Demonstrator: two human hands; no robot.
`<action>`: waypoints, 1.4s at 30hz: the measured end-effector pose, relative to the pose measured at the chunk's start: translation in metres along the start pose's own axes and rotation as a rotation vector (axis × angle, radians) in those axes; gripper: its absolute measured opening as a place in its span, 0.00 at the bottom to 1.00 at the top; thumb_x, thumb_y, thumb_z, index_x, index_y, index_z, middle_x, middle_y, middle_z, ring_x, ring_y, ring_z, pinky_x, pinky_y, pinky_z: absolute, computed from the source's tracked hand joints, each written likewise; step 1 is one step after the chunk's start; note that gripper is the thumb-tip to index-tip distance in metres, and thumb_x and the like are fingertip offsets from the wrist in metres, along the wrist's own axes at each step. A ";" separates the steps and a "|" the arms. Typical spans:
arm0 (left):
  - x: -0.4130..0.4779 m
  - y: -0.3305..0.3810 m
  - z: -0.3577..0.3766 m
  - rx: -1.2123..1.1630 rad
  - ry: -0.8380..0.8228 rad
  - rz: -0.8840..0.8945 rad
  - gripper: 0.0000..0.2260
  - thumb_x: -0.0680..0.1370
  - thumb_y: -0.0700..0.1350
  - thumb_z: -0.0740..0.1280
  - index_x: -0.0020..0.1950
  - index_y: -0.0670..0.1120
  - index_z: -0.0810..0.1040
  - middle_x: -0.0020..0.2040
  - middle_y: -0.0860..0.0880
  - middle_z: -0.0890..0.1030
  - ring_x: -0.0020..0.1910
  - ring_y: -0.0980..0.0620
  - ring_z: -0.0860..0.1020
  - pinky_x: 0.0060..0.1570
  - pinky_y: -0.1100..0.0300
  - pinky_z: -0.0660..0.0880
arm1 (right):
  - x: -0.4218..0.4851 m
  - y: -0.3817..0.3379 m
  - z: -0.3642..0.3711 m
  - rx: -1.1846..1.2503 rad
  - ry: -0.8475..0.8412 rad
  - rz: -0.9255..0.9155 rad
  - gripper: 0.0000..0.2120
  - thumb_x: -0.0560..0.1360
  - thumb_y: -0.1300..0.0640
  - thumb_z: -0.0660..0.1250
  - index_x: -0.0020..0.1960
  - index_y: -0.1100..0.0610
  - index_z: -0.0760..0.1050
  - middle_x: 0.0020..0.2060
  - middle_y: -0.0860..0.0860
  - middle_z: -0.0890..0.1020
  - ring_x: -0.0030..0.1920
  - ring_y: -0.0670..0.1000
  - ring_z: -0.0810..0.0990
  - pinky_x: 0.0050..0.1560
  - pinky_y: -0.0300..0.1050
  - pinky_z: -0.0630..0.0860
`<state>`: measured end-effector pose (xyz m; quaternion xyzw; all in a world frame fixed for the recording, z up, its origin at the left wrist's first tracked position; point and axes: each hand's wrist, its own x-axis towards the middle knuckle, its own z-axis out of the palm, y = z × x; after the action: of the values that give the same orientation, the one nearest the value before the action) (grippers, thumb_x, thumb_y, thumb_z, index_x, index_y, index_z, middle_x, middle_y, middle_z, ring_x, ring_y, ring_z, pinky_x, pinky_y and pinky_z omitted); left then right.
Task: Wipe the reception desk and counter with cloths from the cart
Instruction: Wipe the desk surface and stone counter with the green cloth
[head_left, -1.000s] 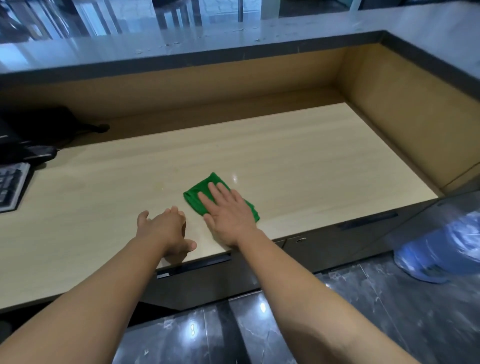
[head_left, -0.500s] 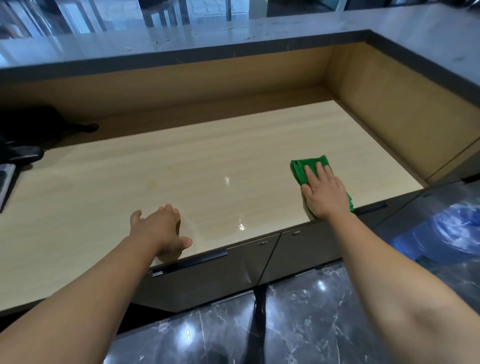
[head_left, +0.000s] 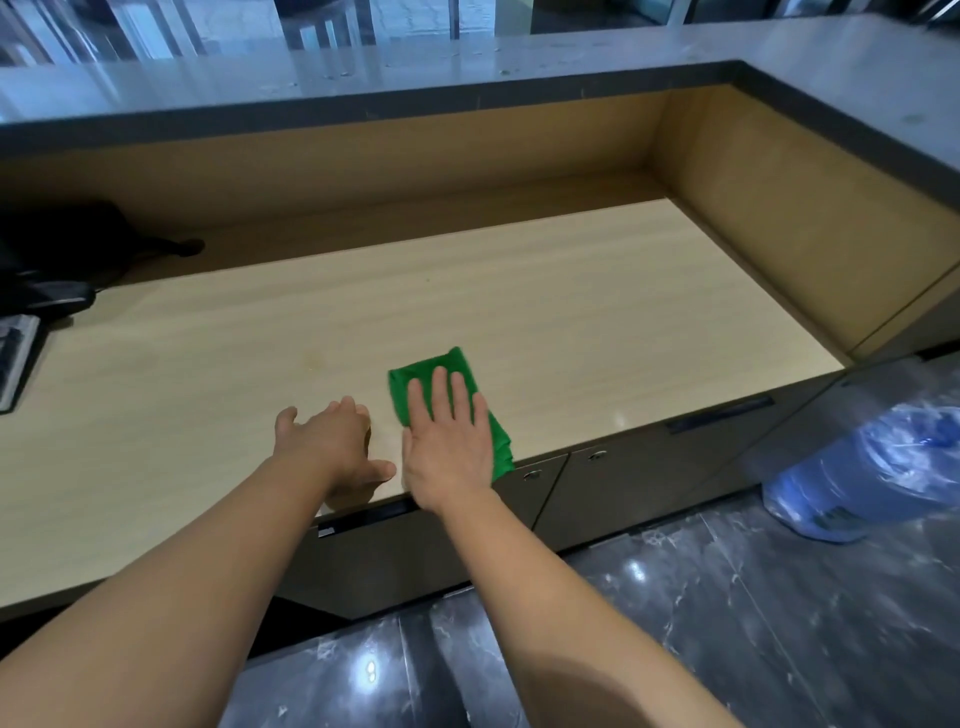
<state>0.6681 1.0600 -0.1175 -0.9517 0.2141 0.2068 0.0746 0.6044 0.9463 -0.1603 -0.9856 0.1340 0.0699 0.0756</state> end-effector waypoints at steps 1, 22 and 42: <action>0.000 0.001 0.000 0.008 0.001 0.000 0.21 0.75 0.63 0.64 0.57 0.48 0.70 0.59 0.51 0.70 0.62 0.51 0.72 0.72 0.45 0.52 | 0.000 0.003 0.000 0.000 -0.013 -0.060 0.28 0.84 0.47 0.44 0.80 0.52 0.38 0.78 0.55 0.39 0.78 0.56 0.37 0.77 0.56 0.39; -0.031 -0.056 0.016 -0.302 0.276 0.031 0.19 0.76 0.52 0.63 0.64 0.44 0.72 0.67 0.47 0.70 0.68 0.51 0.66 0.69 0.51 0.52 | 0.024 0.066 -0.021 0.031 0.013 0.360 0.28 0.83 0.49 0.43 0.80 0.53 0.37 0.79 0.56 0.39 0.78 0.56 0.38 0.77 0.55 0.40; -0.079 -0.187 0.048 -0.227 0.181 -0.263 0.23 0.71 0.37 0.57 0.66 0.46 0.63 0.38 0.55 0.74 0.44 0.51 0.75 0.50 0.58 0.56 | 0.008 -0.213 0.027 -0.013 -0.081 -0.450 0.28 0.83 0.48 0.46 0.80 0.49 0.41 0.79 0.54 0.40 0.78 0.56 0.38 0.76 0.55 0.39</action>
<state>0.6680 1.2688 -0.1178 -0.9885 0.0690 0.1316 -0.0266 0.6674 1.1518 -0.1606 -0.9875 -0.0928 0.0917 0.0884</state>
